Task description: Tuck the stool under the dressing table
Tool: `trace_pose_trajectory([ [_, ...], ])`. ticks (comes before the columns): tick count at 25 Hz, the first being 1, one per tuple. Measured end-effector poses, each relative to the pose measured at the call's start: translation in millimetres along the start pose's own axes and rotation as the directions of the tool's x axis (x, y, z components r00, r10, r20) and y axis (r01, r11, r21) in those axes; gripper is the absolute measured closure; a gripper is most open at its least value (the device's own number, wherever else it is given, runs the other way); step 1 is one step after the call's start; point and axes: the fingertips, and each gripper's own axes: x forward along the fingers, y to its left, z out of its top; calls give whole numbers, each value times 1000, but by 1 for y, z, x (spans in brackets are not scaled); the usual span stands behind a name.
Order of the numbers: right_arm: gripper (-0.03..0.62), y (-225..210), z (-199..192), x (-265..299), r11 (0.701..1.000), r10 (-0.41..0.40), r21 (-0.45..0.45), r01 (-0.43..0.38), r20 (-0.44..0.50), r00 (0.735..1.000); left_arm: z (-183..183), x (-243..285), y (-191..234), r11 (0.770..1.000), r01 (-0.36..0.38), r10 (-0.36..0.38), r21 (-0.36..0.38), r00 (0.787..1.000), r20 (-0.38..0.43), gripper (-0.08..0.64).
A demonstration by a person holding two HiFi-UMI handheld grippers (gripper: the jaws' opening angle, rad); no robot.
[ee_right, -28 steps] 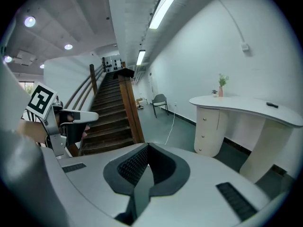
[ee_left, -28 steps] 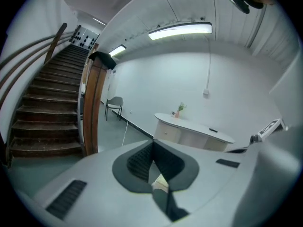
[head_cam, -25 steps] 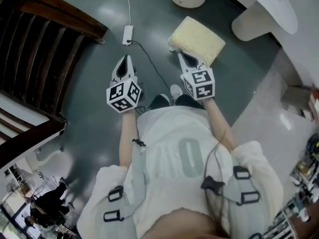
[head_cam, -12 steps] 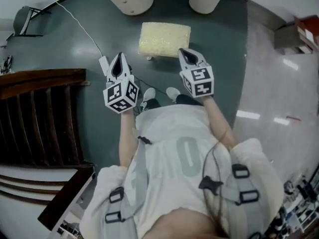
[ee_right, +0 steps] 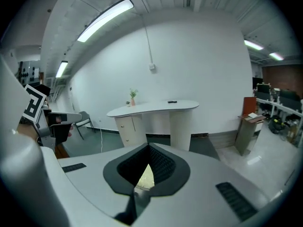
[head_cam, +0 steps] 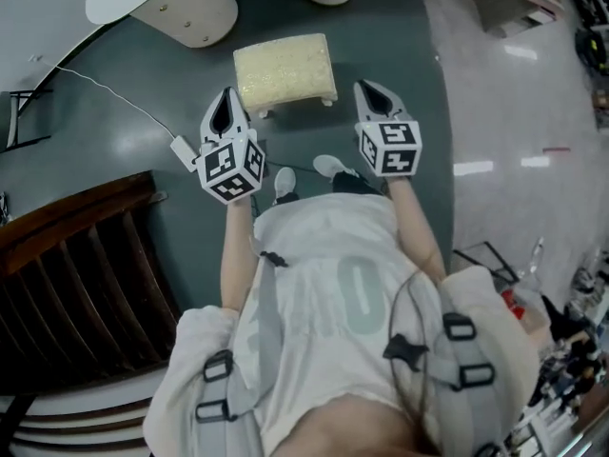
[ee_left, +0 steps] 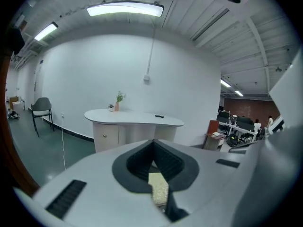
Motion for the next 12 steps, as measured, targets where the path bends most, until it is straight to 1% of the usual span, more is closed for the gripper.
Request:
trace_pose_trajectory([
  [2,589,3,0,-12,999,-38,37,37,24,999,0,-3,3,1000,23,-23,0,1000,0,555],
  [6,589,12,-3,-26,994,-87,66,84,47,995,-1,-7,15,998,57,-57,-13,998,21,555],
  [9,589,18,-4,-35,991,-119,68,116,52,991,-2,-9,20,997,71,-71,10,997,23,555],
  [12,589,24,-5,-44,990,-134,53,131,57,989,-5,-12,22,997,76,-76,7,997,25,555],
])
